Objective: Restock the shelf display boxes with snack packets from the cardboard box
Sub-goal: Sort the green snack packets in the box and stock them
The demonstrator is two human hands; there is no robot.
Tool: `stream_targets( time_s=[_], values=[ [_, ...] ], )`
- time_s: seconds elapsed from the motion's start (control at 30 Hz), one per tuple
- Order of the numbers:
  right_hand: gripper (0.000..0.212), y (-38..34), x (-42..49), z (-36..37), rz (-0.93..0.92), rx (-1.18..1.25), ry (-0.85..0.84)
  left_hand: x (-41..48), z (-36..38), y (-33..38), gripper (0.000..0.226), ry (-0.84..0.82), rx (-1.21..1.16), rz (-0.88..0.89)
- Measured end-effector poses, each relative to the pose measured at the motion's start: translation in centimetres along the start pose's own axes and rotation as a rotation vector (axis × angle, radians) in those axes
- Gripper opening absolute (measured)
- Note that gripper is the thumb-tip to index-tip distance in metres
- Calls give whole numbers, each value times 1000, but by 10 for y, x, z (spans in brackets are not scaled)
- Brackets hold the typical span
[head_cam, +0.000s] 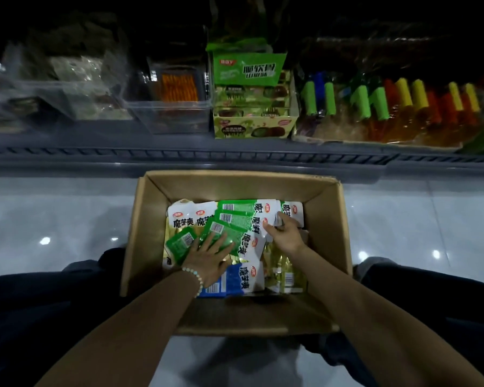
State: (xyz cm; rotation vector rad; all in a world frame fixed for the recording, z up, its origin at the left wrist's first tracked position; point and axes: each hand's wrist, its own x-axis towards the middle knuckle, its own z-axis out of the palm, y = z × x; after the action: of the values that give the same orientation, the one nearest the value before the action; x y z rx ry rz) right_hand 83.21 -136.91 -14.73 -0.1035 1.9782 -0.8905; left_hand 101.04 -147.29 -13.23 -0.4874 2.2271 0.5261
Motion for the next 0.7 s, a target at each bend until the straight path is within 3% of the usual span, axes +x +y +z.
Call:
stream_targets(
  time_s=[0.37,0.53,0.7],
  values=[
    [44,3,21,5,3,222,185,37,-17,-5,58,24,-59,10],
    [28,3,19,10,-32,304,124,40,-23,-9,57,61,-108,52],
    [30,3,15,8,-23,318,19,34,-40,-8,60,105,-213,84]
  ],
)
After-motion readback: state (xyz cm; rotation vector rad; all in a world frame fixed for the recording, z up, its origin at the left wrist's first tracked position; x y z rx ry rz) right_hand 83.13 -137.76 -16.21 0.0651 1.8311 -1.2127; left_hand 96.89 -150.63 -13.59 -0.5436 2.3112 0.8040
